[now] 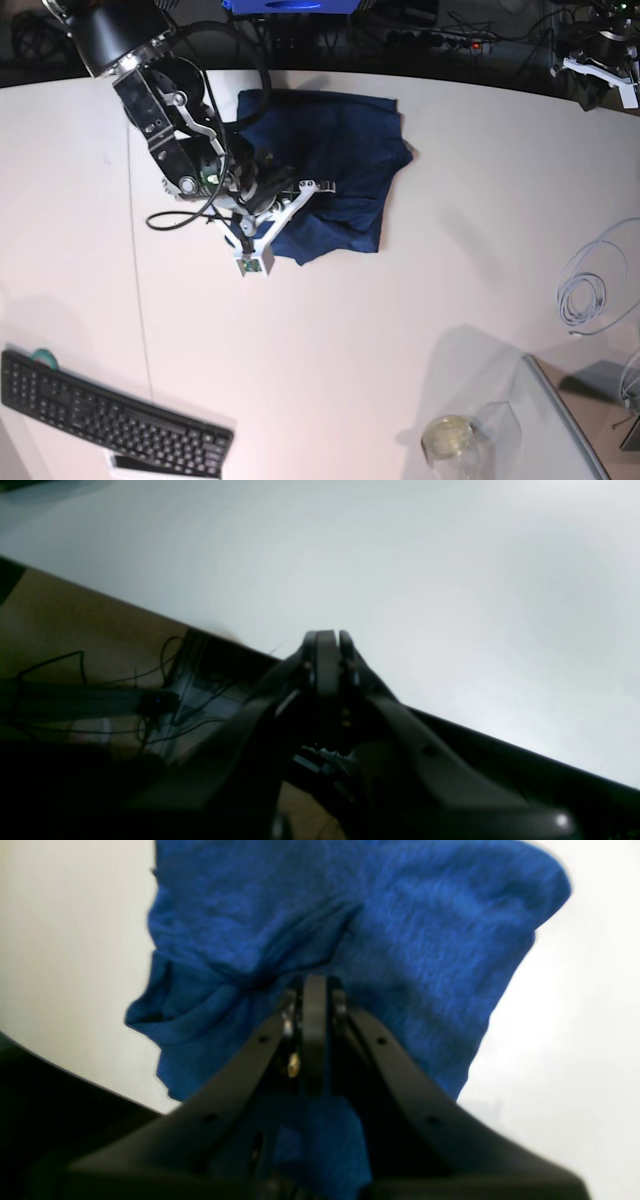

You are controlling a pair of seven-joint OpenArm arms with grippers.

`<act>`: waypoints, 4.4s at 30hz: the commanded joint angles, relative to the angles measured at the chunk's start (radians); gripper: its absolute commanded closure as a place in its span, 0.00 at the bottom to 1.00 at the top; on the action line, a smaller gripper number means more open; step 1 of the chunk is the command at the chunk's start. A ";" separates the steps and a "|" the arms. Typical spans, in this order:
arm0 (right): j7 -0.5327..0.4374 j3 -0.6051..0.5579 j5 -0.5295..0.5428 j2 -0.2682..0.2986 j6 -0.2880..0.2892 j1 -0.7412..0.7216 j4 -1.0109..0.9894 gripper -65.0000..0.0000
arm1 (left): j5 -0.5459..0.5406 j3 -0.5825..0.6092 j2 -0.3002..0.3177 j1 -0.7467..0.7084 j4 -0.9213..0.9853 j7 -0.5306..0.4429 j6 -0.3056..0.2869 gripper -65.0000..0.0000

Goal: Layout the t-shirt on the table in an organized manner, then fold the t-shirt properly
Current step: 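Release the left gripper and press the fold flat with the right gripper, then straighten the collar edge of the folded shirt with both grippers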

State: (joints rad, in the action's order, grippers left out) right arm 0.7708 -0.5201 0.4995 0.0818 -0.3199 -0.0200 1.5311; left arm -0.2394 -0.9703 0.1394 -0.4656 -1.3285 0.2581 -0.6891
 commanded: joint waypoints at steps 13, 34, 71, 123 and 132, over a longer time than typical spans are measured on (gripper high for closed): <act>-0.058 -0.185 0.006 -0.172 0.005 -0.211 -0.132 0.98 | -0.019 0.063 -0.017 0.020 -0.016 -0.023 -0.009 1.00; -0.030 -0.015 0.006 0.204 0.000 0.162 0.329 0.98 | -0.019 0.465 -0.205 -0.012 -0.219 -0.023 -0.009 0.56; -0.032 -0.004 0.004 0.226 0.000 0.194 0.285 0.98 | -0.110 0.515 -0.237 0.037 -0.270 0.192 -0.009 1.00; -0.144 -0.124 0.004 0.220 0.005 0.277 0.262 0.97 | -0.128 0.526 -0.166 0.006 -0.237 0.286 0.052 0.85; -0.149 -0.137 0.006 0.223 0.005 0.288 0.150 0.97 | -0.128 0.526 -0.166 0.009 -0.237 0.286 0.052 0.85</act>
State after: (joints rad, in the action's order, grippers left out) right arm 0.6373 -0.6624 0.5072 0.3000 -0.3164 0.2695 1.6646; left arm -0.3511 -0.4423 -0.0303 -0.4522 -1.5471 0.5617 -0.6292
